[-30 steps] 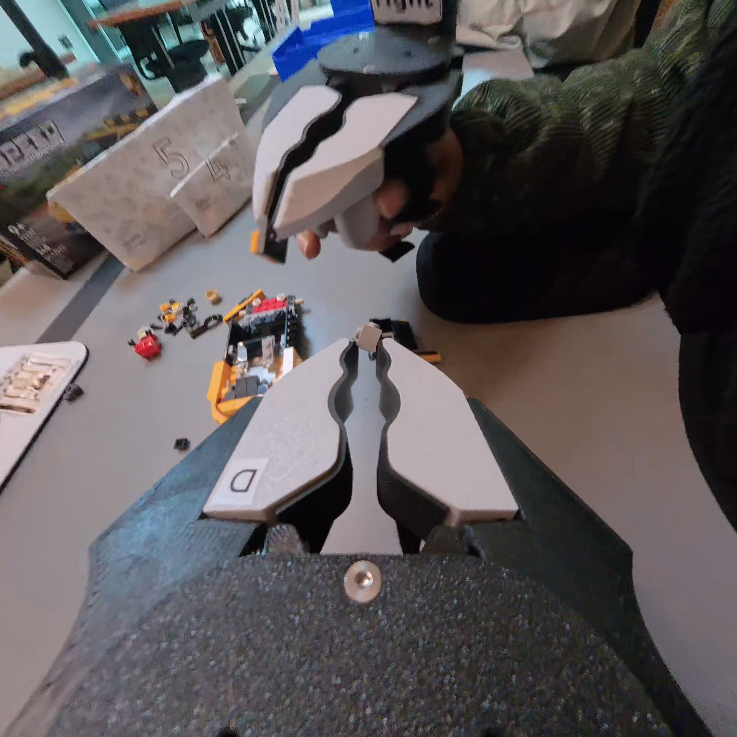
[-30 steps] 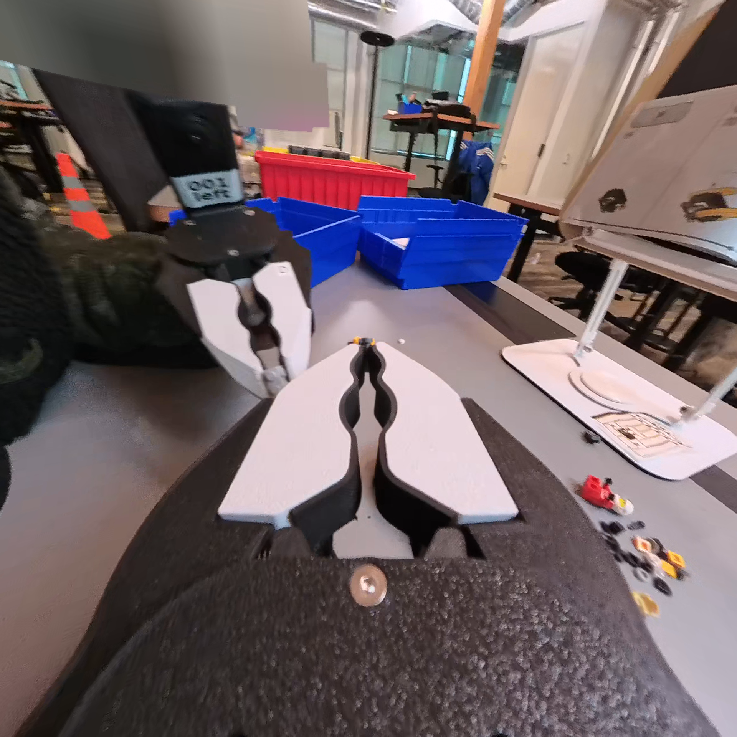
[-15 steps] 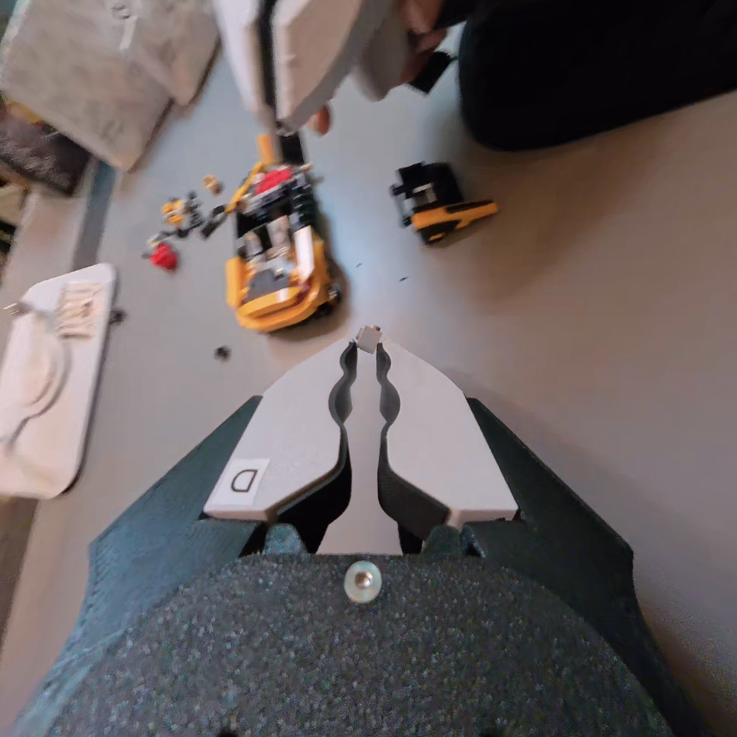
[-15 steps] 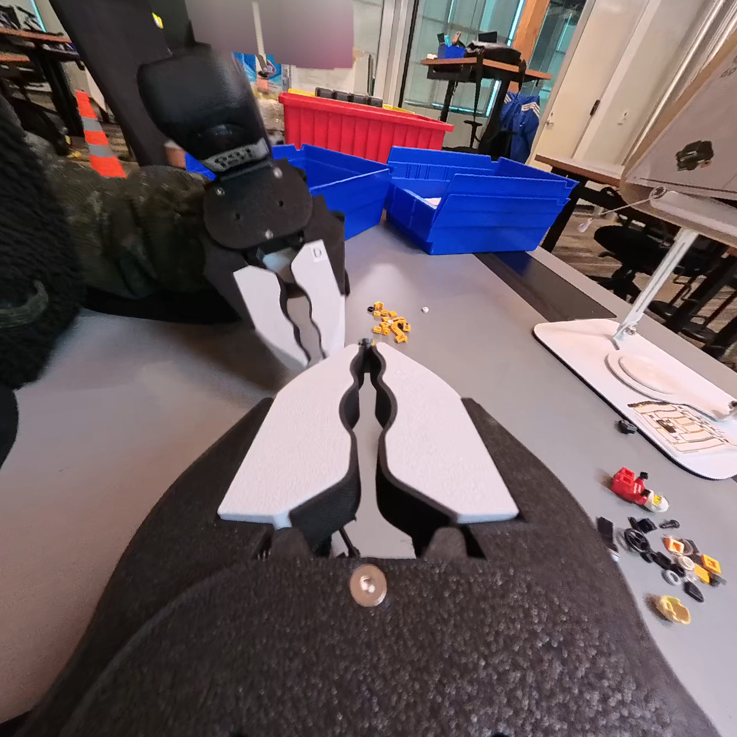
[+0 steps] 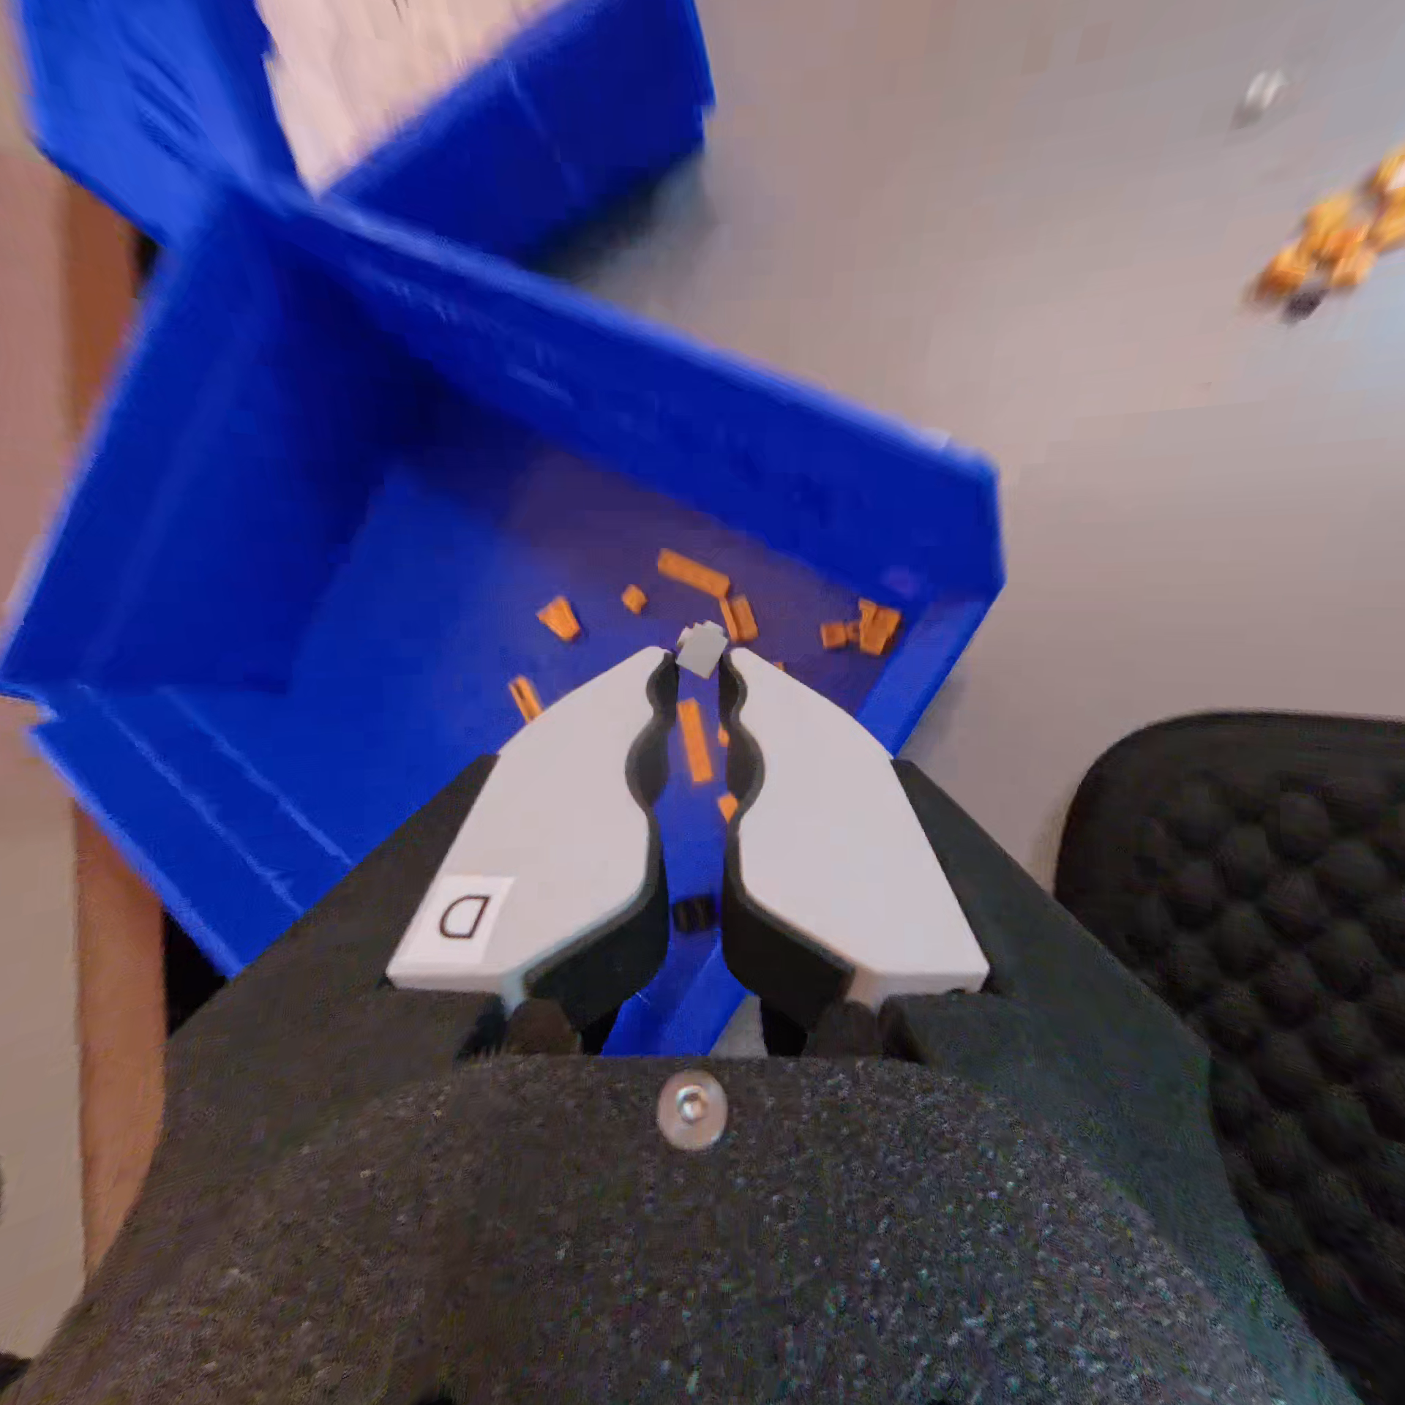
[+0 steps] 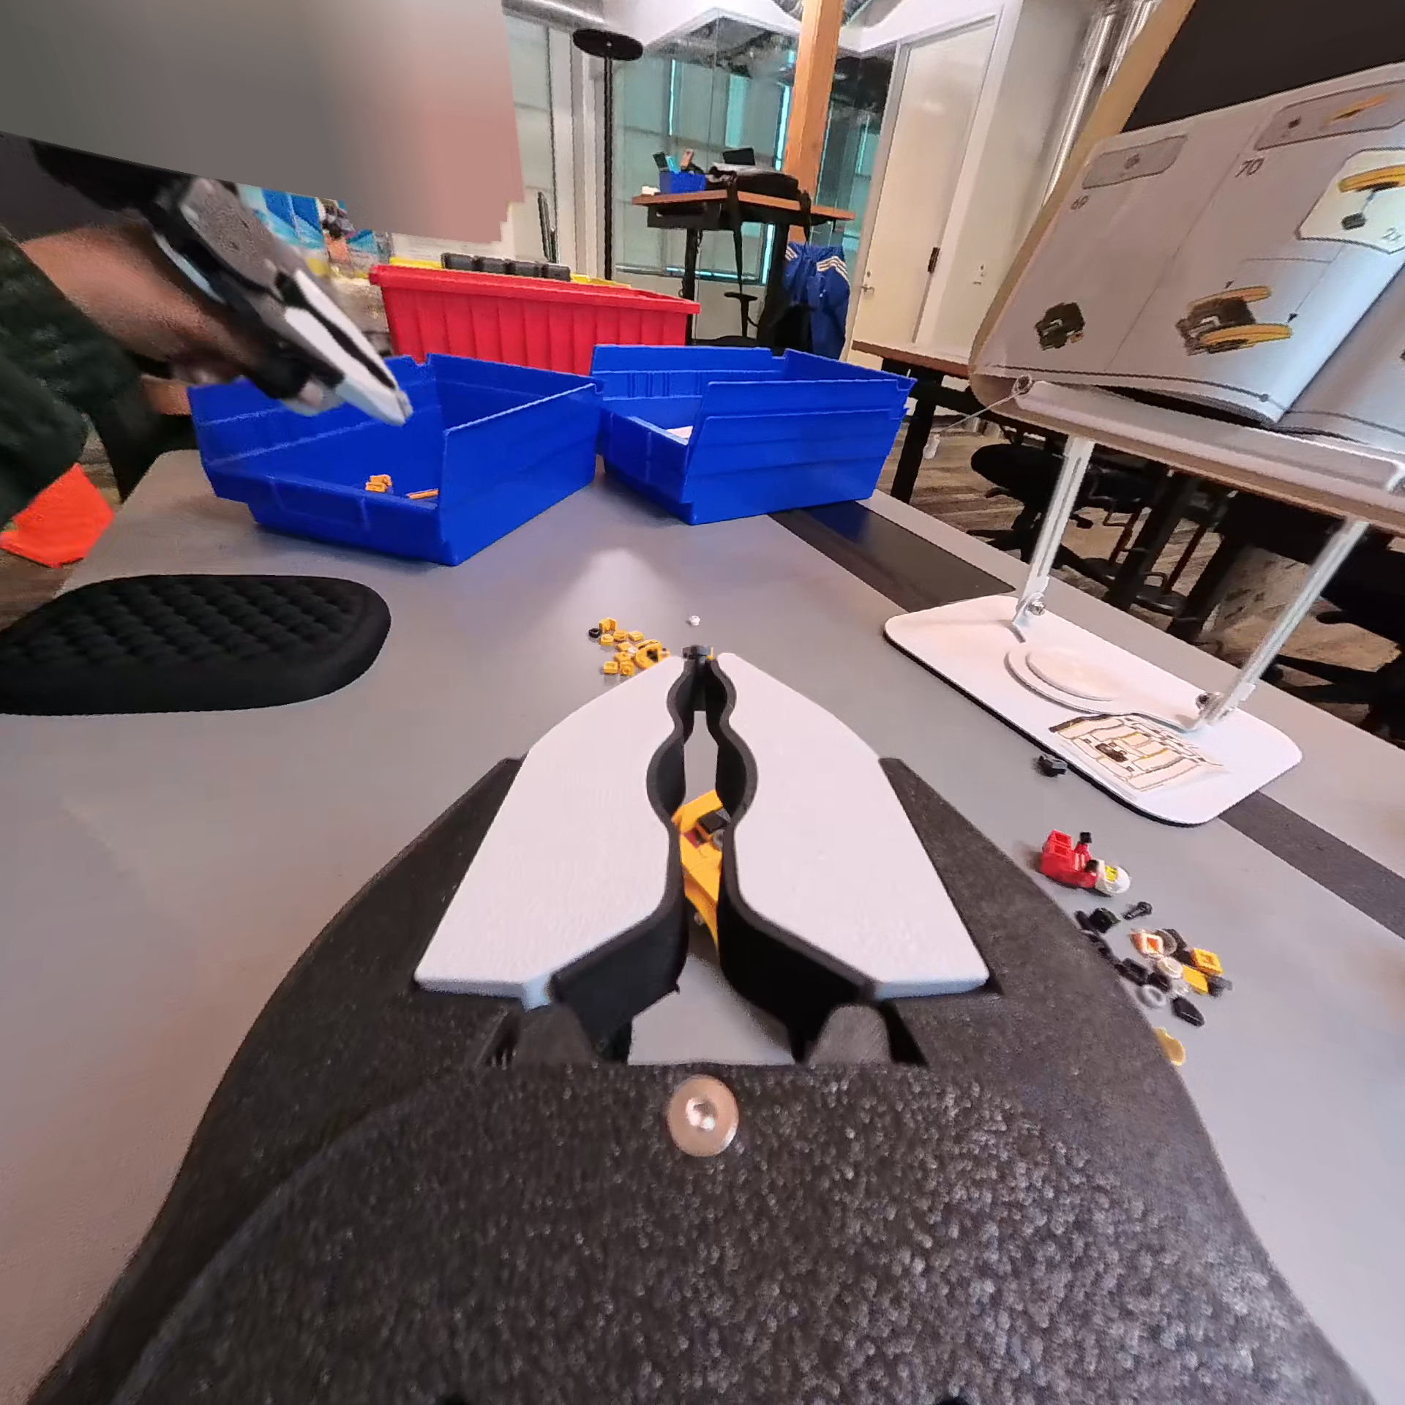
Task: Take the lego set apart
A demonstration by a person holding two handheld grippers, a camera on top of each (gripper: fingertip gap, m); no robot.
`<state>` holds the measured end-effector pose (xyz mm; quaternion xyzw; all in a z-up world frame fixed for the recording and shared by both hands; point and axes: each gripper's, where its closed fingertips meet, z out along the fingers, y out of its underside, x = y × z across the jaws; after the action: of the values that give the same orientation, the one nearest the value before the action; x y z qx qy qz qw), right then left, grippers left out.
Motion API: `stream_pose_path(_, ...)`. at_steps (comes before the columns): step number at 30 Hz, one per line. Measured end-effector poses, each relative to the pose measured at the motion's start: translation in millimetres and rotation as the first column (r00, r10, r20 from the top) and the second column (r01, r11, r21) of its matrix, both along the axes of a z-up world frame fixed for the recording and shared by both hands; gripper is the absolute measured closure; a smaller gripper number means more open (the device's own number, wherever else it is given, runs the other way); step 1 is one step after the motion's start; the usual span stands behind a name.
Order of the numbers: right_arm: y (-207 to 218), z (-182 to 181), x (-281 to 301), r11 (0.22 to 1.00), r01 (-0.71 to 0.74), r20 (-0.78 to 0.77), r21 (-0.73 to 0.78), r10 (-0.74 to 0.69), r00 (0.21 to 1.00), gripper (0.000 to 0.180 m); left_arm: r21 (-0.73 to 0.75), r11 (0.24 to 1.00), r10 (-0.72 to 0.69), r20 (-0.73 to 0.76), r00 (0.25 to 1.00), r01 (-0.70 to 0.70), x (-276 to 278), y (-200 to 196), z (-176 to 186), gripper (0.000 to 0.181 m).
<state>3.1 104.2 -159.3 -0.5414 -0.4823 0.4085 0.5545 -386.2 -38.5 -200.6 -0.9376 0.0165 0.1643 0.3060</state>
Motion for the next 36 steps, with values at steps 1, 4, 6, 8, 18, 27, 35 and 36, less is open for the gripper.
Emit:
stream_pose_path(1, -1, -1, -1, 1.0, -0.001, 0.005, 0.001, 0.001, 1.0, 0.178, -0.038, 0.999, -0.004, 0.038, 0.999, 0.005, -1, -3, -14, 0.165)
stream_pose_path(4, -1, -2, -1, 1.0, -0.001, 0.012, 0.006, 0.001, 1.0, 0.178, -0.067, 0.996, -0.048, 0.139, 0.989, 0.058, 8, -4, -37, 0.141)
stream_pose_path(6, -1, -3, -2, 1.0, -0.001, 0.016, 0.005, 0.001, 1.0, 0.178, -0.022, 0.996, -0.084, 0.155, 0.984, 0.088, 14, 0, -36, 0.142)
stream_pose_path(8, -1, -5, -2, 1.0, -0.003, 0.019, 0.001, 0.003, 1.0, 0.178, 0.008, 0.992, -0.123, 0.19, 0.974, 0.124, 23, 2, -31, 0.132)
stream_pose_path(18, -25, -3, -9, 0.991, -0.104, 0.034, 0.086, 0.102, 0.994, 0.178, 0.53, 0.672, -0.732, 0.372, 0.571, 0.517, 215, 50, 44, 0.162)
stream_pose_path(27, -48, 6, -17, 0.903, -0.061, 0.079, 0.425, 0.03, 0.996, 0.178, 0.608, 0.518, -0.834, 0.516, 0.197, 0.602, 368, 91, 37, 0.158)
stream_pose_path(35, -84, 14, -16, 0.919, -0.31, -0.013, 0.245, 0.323, 0.946, 0.178, 0.688, 0.118, -0.985, 0.17, -0.001, 0.716, 378, 58, 49, 0.17)
stream_pose_path(36, -88, 15, -15, 0.915, -0.358, -0.036, 0.185, 0.37, 0.928, 0.178, 0.697, 0.098, -0.987, 0.16, -0.02, 0.71, 379, 54, 51, 0.174)
